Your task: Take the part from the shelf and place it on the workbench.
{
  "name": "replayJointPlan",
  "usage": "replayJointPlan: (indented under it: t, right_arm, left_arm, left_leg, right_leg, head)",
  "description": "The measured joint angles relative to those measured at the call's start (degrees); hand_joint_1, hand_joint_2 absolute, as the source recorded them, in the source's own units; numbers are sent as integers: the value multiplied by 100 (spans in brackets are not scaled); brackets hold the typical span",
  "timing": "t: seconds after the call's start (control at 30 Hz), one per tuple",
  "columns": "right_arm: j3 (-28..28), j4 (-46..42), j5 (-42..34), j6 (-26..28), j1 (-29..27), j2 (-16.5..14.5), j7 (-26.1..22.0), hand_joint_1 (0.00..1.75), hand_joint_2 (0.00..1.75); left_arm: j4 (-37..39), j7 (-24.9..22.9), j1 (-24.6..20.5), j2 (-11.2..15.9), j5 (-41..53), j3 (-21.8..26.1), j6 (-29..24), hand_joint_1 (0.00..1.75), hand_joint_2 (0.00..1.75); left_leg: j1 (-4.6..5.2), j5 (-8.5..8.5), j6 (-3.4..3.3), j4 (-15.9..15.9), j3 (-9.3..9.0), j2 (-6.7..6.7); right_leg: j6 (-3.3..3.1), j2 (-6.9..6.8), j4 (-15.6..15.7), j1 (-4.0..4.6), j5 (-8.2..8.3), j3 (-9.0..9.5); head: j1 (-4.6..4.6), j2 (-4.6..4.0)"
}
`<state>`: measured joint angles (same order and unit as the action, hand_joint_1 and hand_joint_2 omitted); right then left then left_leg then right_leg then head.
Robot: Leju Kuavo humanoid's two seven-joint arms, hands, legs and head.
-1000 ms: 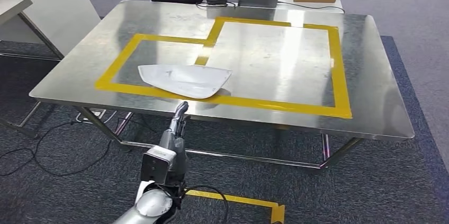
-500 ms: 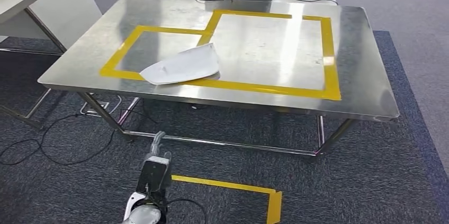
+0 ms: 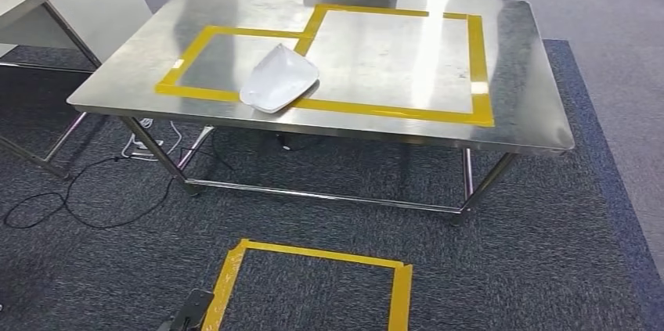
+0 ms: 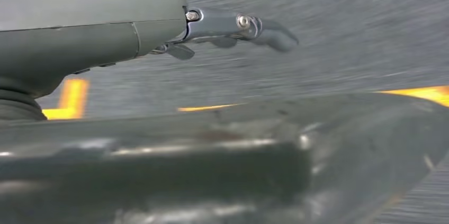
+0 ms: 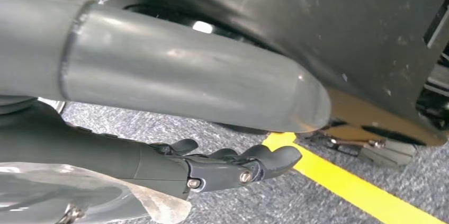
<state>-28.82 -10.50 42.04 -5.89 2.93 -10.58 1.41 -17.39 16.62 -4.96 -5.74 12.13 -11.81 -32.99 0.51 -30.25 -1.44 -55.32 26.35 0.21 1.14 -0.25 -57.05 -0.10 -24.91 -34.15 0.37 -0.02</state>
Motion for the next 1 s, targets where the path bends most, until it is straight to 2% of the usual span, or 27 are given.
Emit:
replayJointPlan:
  t: [0.03,0.07,0.1,0.17,0.2,0.23,0.27,0.3,0.33,0.37,0.4,0.43,0.47,0.53,0.57,0.6,0.67,0.7,0.73,0.77,0.8,0.87,0.9,0.93,0.97,1.0]
  right_arm:
    - [1,1,21,-8,-3,0,10,0,0]
    - [1,2,42,-15,-6,0,17,0,0]
    - [2,3,57,-20,-8,1,23,0,0]
    - [2,3,88,-33,-3,1,44,0,0]
    - [2,3,106,-44,-1,1,58,0,0]
    - [3,3,132,-56,2,1,78,0,0]
    - [4,3,165,-65,2,1,106,0,0]
    - [9,3,206,-72,2,1,145,0,0]
    - [19,3,253,-80,2,1,186,0,0]
    - [32,2,300,-95,0,1,226,0,0]
    - [46,2,345,-114,-2,0,260,0,0]
    - [59,1,382,-138,-2,-4,281,0,0]
    - [71,1,416,-161,-2,-9,299,0,0]
    - [96,2,478,-201,0,-26,330,0,0]
    - [108,3,505,-215,-1,-30,344,0,0]
    - [122,3,529,-227,-5,-34,356,0,0]
    - [156,3,573,-248,-7,-33,371,0,0]
    - [176,3,593,-256,-7,-32,375,0,0]
    - [190,3,608,-262,-6,-31,379,0,0]
    - [199,3,617,-266,-3,-30,382,0,0]
    - [205,3,623,-268,1,-30,386,0,0]
    - [214,3,630,-271,4,-30,390,0,0]
    - [219,3,632,-273,3,-30,390,0,0]
    - [225,3,633,-274,4,-30,392,0,0]
    - [230,3,634,-274,9,-30,393,0,0]
    - [236,2,636,-275,18,-30,395,0,0]
  left_arm:
    - [99,-203,19,-3,89,-20,50,0,0]
    - [174,-365,41,-10,166,-42,84,0,0]
    - [235,-469,60,-22,220,-63,100,0,0]
    - [326,-606,87,-41,308,-92,119,0,0]
    - [373,-718,93,-47,371,-121,149,0,0]
    - [419,-873,97,-49,449,-164,195,0,0]
    - [465,-1064,103,-53,549,-222,254,0,0]
    - [501,-1262,112,-62,669,-292,315,0,0]
    - [525,-1440,121,-80,810,-371,369,0,0]
    - [540,-1591,125,-101,980,-467,420,0,0]
    - [547,-1696,123,-126,1170,-583,469,0,0]
    - [553,-1776,113,-149,1382,-724,533,0,0]
    - [559,-1837,105,-164,1596,-880,607,0,0]
    - [579,-1955,114,-174,1954,-1209,746,0,0]
    - [588,-2008,129,-173,2076,-1351,796,0,0]
    - [595,-2056,140,-171,2170,-1478,832,0,0]
    - [600,-2107,143,-163,2319,-1691,894,0,0]
    - [603,-2117,140,-154,2375,-1789,918,0,0]
    - [605,-2120,139,-144,2416,-1878,937,0,0]
    - [607,-2124,138,-135,2444,-1955,952,0,0]
    - [608,-2126,138,-128,2460,-2015,966,0,0]
    - [611,-2130,141,-117,2479,-2100,982,0,0]
    - [615,-2130,144,-113,2485,-2137,985,0,0]
    - [618,-2130,150,-109,2487,-2168,986,0,0]
    - [623,-2130,155,-105,2486,-2194,990,0,0]
    - [626,-2133,158,-103,2478,-2212,994,0,0]
  left_leg:
    - [-6,60,-34,21,47,9]
    - [-16,133,-75,42,113,18]
    - [-26,210,-106,60,196,27]
    - [-15,348,-135,48,380,33]
    - [-11,416,-132,41,476,35]
    - [-7,479,-124,31,574,37]
    - [-6,539,-111,18,672,31]
    - [-5,598,-91,1,766,11]
    - [-6,654,-67,-22,844,-13]
    - [3,704,-44,-62,912,-50]
    - [17,751,-20,-105,966,-86]
    - [30,800,0,-142,1008,-120]
    - [43,844,22,-168,1042,-165]
    - [37,866,71,-209,1097,-213]
    - [28,743,106,-302,1131,-203]
    - [16,533,143,-497,1188,-173]
    - [-13,4,218,-1196,1358,-119]
    - [-28,-151,246,-1554,1427,-109]
    - [-44,-191,264,-1772,1430,-100]
    - [-56,-127,271,-1778,1344,-83]
    - [-64,16,265,-1551,1164,-49]
    - [-45,277,210,-820,727,144]
    - [-20,344,169,-558,592,247]
    - [6,356,128,-418,535,320]
    - [30,338,92,-394,543,336]
    - [24,332,60,-355,556,291]
  right_leg:
    - [34,5,-37,-6,-58,-35]
    - [64,12,-153,-9,-225,-96]
    - [88,18,-369,-11,-491,-179]
    - [123,21,-1046,-14,-1072,-343]
    - [135,21,-1366,-14,-1194,-374]
    - [144,20,-1572,-14,-1156,-344]
    - [146,21,-1615,-14,-974,-240]
    - [137,42,-1477,-15,-750,-49]
    - [116,117,-1162,-16,-610,234]
    - [86,206,-704,-15,-587,604]
    - [55,283,-237,-17,-698,927]
    - [22,332,117,-16,-839,1158]
    - [-7,312,327,-12,-933,1279]
    - [-90,197,361,-28,-946,1236]
    - [-133,134,360,-37,-914,1213]
    - [-168,71,359,-48,-877,1184]
    - [-186,-48,352,-44,-824,1133]
    - [-180,-116,345,-42,-809,1111]
    - [-175,-186,336,-41,-801,1096]
    - [-168,-256,325,-41,-801,1088]
    - [-157,-319,313,-41,-808,1096]
    - [-117,-430,286,-29,-839,1111]
    - [-93,-478,273,-15,-849,1108]
    - [-71,-523,264,-2,-855,1110]
    - [-52,-564,257,10,-852,1109]
    - [-29,-602,258,16,-856,1119]
  head:
    - [-4,0]
    - [2,0]
    - [7,0]
    - [26,0]
    - [29,0]
    - [30,0]
    - [31,0]
    - [29,0]
    - [28,0]
    - [31,0]
    - [30,0]
    - [26,0]
    - [29,0]
    - [25,0]
    - [18,0]
    - [3,0]
    - [-19,0]
    - [-22,0]
    - [-21,0]
    - [-21,0]
    - [-22,0]
    - [-21,0]
    - [-20,0]
    - [-17,0]
    - [-12,0]
    - [-11,0]
